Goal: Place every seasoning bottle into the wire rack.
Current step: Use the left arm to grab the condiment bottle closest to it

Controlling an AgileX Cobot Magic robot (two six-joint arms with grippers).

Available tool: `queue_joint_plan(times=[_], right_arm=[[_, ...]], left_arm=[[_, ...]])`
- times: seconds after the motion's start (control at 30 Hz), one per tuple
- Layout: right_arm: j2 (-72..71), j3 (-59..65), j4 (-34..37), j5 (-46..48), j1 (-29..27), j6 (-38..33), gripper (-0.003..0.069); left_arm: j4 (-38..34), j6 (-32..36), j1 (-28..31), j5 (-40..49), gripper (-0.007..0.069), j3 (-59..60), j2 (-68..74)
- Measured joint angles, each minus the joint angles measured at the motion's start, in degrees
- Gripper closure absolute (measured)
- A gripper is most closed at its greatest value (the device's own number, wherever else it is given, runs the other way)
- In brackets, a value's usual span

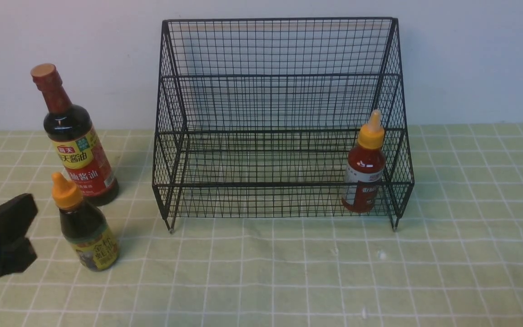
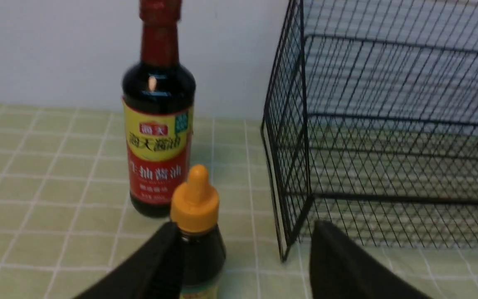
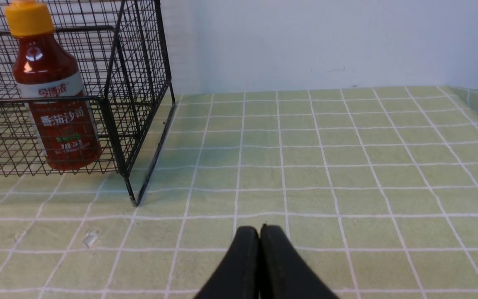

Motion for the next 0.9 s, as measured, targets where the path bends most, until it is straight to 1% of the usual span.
queue_joint_plan(times=[0.1, 0.17, 0.2, 0.23, 0.3, 0.53, 0.9], right_arm=[[0.0, 0.0, 0.0, 0.0, 0.0, 0.0, 0.0673], [0.0, 0.0, 0.0, 0.0, 0.0, 0.0, 0.0673], [0.0, 0.0, 0.0, 0.0, 0.0, 0.0, 0.0673], [0.0, 0.0, 0.0, 0.0, 0.0, 0.0, 0.0673], [0.0, 0.0, 0.0, 0.0, 0.0, 0.0, 0.0673], [0.0, 0.0, 0.0, 0.0, 0.0, 0.0, 0.0673], [0.0, 0.0, 0.0, 0.0, 0.0, 0.09, 0.0673]], left_arm=[[0.46, 0.0, 0.0, 7.94, 0.0128, -7.39, 7.74], [1.56, 0.05, 0.0, 12.57, 0.0097, -13.12, 12.72], [1.72, 0.05, 0.0, 13.29, 0.0094, -13.6, 13.18], [3.21, 0.05, 0.0, 15.41, 0.0083, -17.28, 16.64], [5.55, -0.07, 0.0, 17.51, 0.0081, -20.94, 20.11], [11.89, -3.07, 0.0, 21.15, 0.0081, -29.06, 30.76], [13.2, -4.18, 0.0, 21.33, 0.0081, -29.97, 42.28]])
